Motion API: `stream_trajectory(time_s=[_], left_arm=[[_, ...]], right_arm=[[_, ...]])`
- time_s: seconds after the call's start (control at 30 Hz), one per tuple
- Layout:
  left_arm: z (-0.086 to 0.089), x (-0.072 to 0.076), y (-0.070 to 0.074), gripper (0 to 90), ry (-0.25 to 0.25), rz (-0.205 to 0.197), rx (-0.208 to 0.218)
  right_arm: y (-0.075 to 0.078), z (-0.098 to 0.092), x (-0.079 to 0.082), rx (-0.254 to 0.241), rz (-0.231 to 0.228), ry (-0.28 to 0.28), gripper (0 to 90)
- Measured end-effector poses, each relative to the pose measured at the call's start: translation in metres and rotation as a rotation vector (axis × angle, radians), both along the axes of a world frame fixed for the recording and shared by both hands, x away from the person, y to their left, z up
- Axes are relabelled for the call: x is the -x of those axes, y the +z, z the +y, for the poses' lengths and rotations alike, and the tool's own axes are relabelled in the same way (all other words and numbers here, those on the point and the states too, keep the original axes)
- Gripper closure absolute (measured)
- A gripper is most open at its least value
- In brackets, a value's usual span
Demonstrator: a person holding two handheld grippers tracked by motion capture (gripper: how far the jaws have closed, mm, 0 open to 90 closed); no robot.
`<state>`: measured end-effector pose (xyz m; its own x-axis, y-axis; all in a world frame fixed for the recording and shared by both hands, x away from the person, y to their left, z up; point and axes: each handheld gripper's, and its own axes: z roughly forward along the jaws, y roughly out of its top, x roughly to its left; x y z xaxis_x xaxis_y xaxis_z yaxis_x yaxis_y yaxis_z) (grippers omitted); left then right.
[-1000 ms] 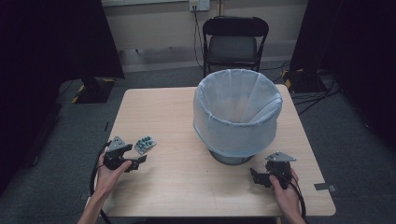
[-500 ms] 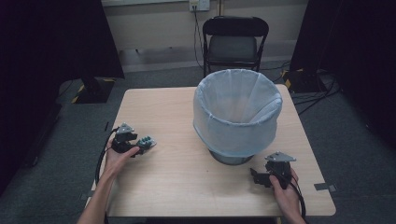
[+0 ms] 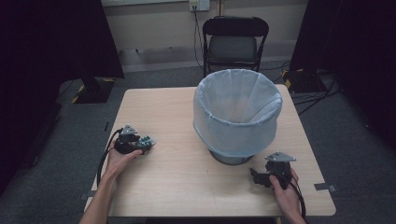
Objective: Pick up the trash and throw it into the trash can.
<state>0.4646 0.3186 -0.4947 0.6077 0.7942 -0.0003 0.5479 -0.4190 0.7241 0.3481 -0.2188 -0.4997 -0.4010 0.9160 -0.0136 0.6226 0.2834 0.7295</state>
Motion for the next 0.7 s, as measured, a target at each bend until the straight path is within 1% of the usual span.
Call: stream_trajectory(time_s=[0.33,0.37,0.4,0.47,0.5,0.57,0.6,0.67,0.7], left_arm=[[-0.0003,0.0004,0.0001,34.1,0.004,0.001,0.001],[-0.0009,0.0005,0.0000,34.1,0.010,0.001,0.005],[-0.0012,0.0006,0.0004,34.1,0.012,0.000,-0.003],[-0.0023,0.0008,0.0001,34.2,0.018,0.005,0.008],[-0.0018,0.0006,0.0005,34.2,0.021,0.003,0.000],[-0.0011,0.0004,0.0006,34.2,0.023,0.011,0.018],[-0.0013,0.0006,0.0008,34.2,0.021,0.022,0.030],[-0.0019,0.0007,0.0014,34.2,0.018,0.025,0.034],[-0.0030,0.0010,0.0014,34.2,0.021,0.030,0.058]], right_arm=[[0.0000,0.0000,0.0000,0.000,0.000,0.000,9.2],[0.0000,0.0000,0.0000,0.000,0.000,0.000,9.2],[0.0000,0.0000,0.0000,0.000,0.000,0.000,9.2],[0.0000,0.0000,0.0000,0.000,0.000,0.001,9.2],[0.0000,0.0000,0.0000,0.000,0.000,0.000,9.2],[0.0000,0.0000,0.0000,0.000,0.000,0.000,9.2],[0.0000,0.0000,0.0000,0.000,0.000,0.000,9.2],[0.0000,0.0000,0.0000,0.000,0.000,0.000,9.2],[0.0000,0.0000,0.0000,0.000,0.000,0.000,9.2]])
